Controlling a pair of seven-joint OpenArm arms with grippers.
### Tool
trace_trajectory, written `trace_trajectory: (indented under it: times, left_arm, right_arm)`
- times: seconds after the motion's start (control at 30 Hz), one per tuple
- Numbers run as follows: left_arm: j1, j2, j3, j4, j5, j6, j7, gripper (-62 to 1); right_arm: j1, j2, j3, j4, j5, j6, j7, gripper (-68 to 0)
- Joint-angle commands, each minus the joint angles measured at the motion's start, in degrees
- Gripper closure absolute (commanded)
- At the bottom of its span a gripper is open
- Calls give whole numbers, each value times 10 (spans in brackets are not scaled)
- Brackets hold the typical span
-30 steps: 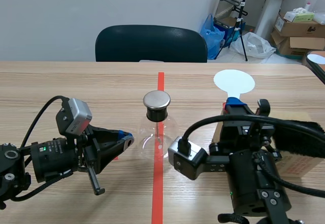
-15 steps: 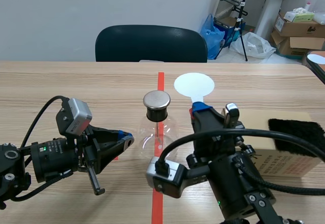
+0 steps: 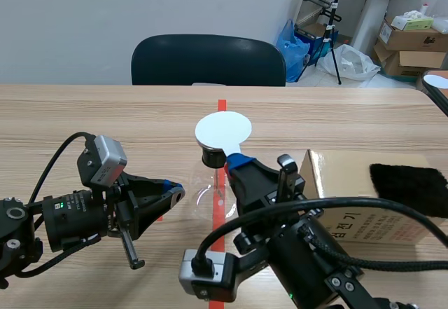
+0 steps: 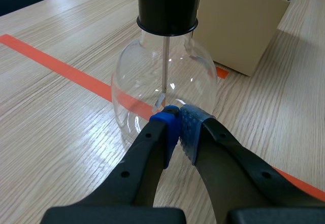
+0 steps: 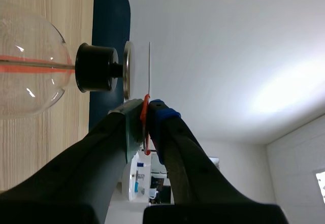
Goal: Do the electroscope experiment
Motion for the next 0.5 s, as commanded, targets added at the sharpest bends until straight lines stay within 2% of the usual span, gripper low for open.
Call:
trace_trajectory:
  times: [0.0,0.47]
  left_arm:
    - [-2,2,-4,13,-8,-3,-8,-30]
    - [-1,2,-4,13,-8,-5,-8,-30]
  right_arm:
    - [5,6,4,9,0,-8,7,-10]
    - [5,6,4,9,0,-8,11,-10]
